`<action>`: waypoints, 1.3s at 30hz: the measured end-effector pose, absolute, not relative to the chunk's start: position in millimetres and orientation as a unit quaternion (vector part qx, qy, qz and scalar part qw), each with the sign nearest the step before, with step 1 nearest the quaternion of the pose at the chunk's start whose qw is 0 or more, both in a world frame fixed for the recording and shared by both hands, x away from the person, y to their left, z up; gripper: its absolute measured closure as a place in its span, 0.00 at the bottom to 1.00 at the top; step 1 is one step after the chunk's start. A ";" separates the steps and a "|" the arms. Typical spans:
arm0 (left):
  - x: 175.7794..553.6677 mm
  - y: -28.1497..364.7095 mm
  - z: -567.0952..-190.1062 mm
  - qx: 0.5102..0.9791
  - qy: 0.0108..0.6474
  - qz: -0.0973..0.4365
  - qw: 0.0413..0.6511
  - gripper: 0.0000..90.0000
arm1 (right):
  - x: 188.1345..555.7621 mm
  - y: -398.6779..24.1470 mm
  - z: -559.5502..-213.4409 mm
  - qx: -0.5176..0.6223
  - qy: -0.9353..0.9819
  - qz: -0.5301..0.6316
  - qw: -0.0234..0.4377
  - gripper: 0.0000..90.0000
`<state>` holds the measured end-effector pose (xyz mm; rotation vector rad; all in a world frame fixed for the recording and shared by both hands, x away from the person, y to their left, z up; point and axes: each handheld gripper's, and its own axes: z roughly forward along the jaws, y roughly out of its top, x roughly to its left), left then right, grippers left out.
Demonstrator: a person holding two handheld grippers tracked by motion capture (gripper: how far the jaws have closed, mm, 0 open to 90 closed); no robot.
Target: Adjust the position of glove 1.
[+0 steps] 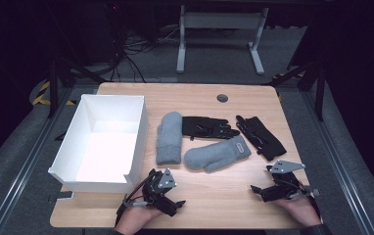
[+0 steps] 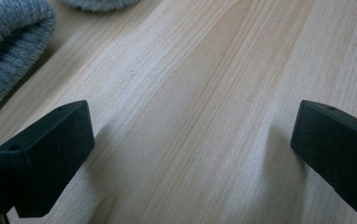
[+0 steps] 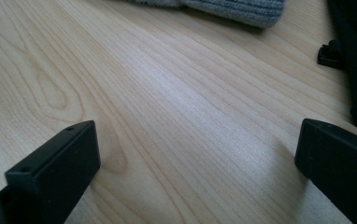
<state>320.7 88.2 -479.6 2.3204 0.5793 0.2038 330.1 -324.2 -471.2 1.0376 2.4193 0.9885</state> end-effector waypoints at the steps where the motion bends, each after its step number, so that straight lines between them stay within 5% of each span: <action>1: 320.5 88.2 -479.5 0.901 0.226 0.079 0.361 0.00 | 330.0 -324.2 -471.2 0.364 0.849 0.347 0.164 0.00; 13: 321.1 87.0 -479.5 0.900 0.230 0.081 0.362 0.00 | 334.3 -311.1 -454.9 0.355 0.859 0.341 0.142 0.24; 27: 321.2 86.7 -479.5 0.899 0.231 0.082 0.362 0.00 | 359.7 -282.3 -429.2 0.318 0.856 0.385 0.132 1.00; 39: 321.2 86.6 -479.5 0.899 0.232 0.081 0.362 0.00 | 394.9 -264.3 -421.1 0.314 0.847 0.410 0.126 1.00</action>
